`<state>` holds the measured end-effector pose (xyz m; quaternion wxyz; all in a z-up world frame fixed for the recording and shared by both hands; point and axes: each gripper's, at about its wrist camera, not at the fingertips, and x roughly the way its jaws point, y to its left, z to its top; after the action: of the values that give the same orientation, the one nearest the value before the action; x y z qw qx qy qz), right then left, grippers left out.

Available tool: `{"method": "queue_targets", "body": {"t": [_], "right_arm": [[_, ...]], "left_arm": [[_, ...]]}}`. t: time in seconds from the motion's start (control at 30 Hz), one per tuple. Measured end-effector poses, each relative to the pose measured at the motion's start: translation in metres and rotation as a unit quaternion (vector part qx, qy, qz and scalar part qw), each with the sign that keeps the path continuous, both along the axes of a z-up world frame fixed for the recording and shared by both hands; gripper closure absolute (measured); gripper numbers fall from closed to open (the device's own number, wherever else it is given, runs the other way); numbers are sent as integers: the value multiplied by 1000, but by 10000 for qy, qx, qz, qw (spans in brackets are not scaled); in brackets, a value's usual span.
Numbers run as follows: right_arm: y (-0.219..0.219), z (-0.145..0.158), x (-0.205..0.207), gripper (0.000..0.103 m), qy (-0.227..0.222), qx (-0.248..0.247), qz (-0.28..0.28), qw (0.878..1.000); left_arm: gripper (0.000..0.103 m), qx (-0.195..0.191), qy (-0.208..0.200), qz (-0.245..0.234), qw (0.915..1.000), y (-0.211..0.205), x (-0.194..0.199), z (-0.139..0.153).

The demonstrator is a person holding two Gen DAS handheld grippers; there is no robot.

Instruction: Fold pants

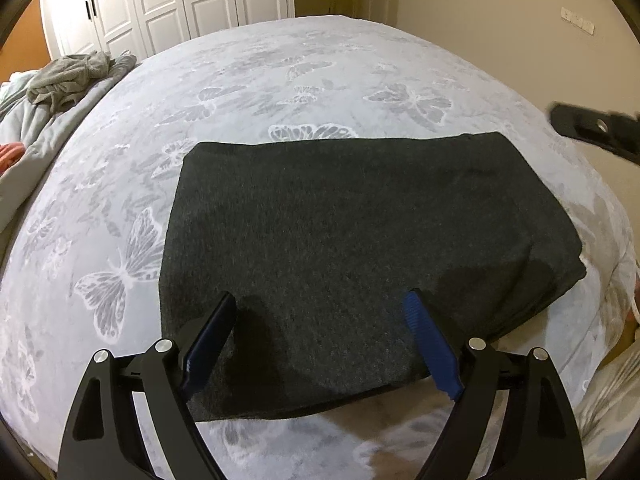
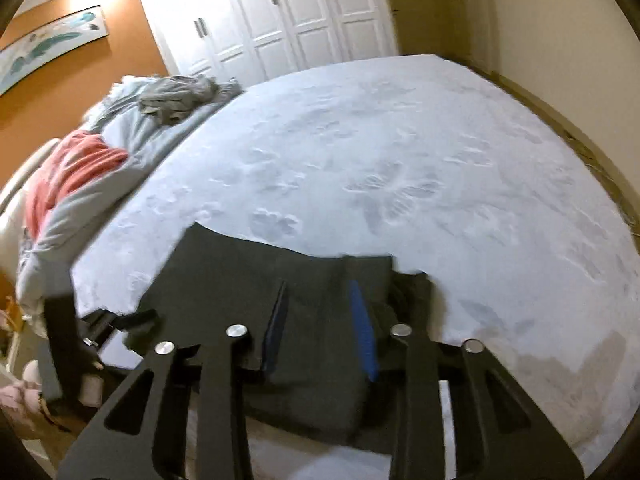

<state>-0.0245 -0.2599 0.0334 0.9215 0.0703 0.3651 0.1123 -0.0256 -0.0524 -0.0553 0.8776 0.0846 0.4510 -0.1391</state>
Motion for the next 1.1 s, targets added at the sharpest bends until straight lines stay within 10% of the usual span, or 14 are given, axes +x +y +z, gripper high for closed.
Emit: {"method": "queue_targets", "body": {"t": [0.23,0.37,0.67,1.03,1.1], "right_arm": [[22,-64,79,100,1107,-423,-62,9929],[-10,-66,88,103,1329,552,-588,9878],[2,-74,38,98,1427,-417,-280,9885],[10,-64,-11,92,1298,-951,353,9863],[-6,-54,-14,61,1130,-544,26,9921]], "left_arm": [[18,-94,9,33,10000,3,1,3],[18,-454,-101,156,9988,24,-1,17],[18,-743,825,736,9911,73,10,-18],[16,-307,379,620,9969,63,-7,-9],[16,-351,183,614,9973,62,-12,3]]}}
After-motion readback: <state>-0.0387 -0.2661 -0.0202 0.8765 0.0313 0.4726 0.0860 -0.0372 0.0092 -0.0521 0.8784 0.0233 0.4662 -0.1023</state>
